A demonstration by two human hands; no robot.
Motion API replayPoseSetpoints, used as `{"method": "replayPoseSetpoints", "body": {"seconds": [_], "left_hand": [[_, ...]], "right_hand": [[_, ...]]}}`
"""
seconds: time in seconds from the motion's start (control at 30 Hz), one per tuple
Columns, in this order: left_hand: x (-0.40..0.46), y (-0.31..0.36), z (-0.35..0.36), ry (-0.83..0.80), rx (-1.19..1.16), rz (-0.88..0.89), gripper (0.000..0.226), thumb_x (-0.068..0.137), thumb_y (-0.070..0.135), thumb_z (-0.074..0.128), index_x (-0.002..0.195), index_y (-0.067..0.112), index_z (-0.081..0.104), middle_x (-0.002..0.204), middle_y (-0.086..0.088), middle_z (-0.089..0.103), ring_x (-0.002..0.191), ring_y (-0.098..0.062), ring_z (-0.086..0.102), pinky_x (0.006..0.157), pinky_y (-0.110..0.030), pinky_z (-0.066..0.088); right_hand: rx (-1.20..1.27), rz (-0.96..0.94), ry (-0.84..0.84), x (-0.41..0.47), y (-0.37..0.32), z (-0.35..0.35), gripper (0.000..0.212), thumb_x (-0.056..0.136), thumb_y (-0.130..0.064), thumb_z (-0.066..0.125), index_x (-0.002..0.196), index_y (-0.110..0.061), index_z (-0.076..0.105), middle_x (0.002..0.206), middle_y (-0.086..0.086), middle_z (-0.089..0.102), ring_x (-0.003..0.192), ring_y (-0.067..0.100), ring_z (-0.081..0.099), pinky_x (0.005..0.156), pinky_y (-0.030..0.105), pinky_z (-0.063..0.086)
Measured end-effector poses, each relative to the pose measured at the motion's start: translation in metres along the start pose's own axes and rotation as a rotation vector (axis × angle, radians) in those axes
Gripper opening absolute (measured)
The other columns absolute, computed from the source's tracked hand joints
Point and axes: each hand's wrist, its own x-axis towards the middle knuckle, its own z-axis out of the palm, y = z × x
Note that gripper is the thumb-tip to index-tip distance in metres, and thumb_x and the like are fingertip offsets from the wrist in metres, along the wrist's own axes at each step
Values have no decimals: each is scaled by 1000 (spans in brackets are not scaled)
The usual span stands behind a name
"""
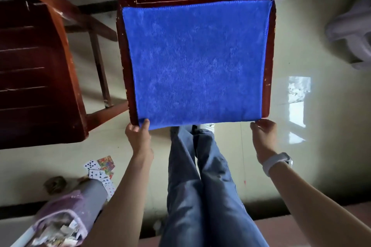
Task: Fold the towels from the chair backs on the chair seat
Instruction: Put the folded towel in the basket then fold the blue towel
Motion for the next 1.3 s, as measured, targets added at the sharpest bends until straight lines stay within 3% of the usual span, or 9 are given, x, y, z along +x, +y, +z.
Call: {"method": "replayPoseSetpoints", "body": {"seconds": [0.07,0.13,0.23,0.37,0.57,0.77,0.83,0.97,1.3], "left_hand": [[4,-2,-1,-29,-3,-36,9,86,11,59,94,15,56,80,7,55,76,-13,50,76,-33,41],[9,-5,-3,-50,20,-38,22,86,15,60,107,11,56,86,9,57,82,-8,51,85,-33,39],[13,-6,-7,-107,28,-57,19,86,13,59,104,14,52,89,9,56,82,0,49,83,-30,35],[13,-7,-10,-163,70,-120,15,87,12,57,78,20,48,82,12,51,77,-1,45,70,-27,33],[6,-19,-22,-107,265,7,4,85,16,60,86,12,58,88,-3,56,86,-16,48,81,-28,36],[-5,-20,-34,-145,260,10,16,93,19,50,89,4,53,102,-10,54,92,-23,53,87,-35,44],[-11,-17,-35,-171,190,11,16,94,16,48,95,1,52,105,-10,54,96,-22,55,90,-37,47],[-19,-12,-38,-170,154,-5,16,93,15,51,96,-1,53,106,-13,55,98,-24,56,90,-38,49],[-16,-4,-49,-18,277,66,28,90,17,57,62,13,54,62,-6,51,55,-19,46,58,-25,44]], "right_hand": [[155,69,-50,0,-4,2,10,83,-4,51,86,-12,46,77,6,43,69,16,39,67,31,39],[264,151,-63,2,-5,4,24,85,-3,52,106,-10,44,101,15,51,90,16,43,95,41,41],[272,236,-164,7,-7,3,23,85,-1,45,104,-16,44,92,-1,52,96,16,41,106,47,31],[155,140,-217,7,1,-1,18,88,-7,49,104,-17,50,91,-3,55,100,20,48,89,36,37],[2,-47,-93,0,9,-8,13,87,-19,56,95,-11,60,97,12,63,93,24,56,84,39,43],[17,-49,-123,-8,0,-13,17,86,-10,54,71,-14,47,70,-1,48,63,14,42,58,24,33],[60,15,-140,-8,-1,-17,6,87,-9,54,84,-8,49,78,3,51,68,16,46,63,25,39],[180,139,-229,-10,3,-30,25,89,-6,51,113,-1,51,100,12,56,90,24,55,80,33,50],[43,140,-197,-6,7,-49,10,91,-6,50,98,-2,56,68,10,55,56,20,48,58,25,45]]}}
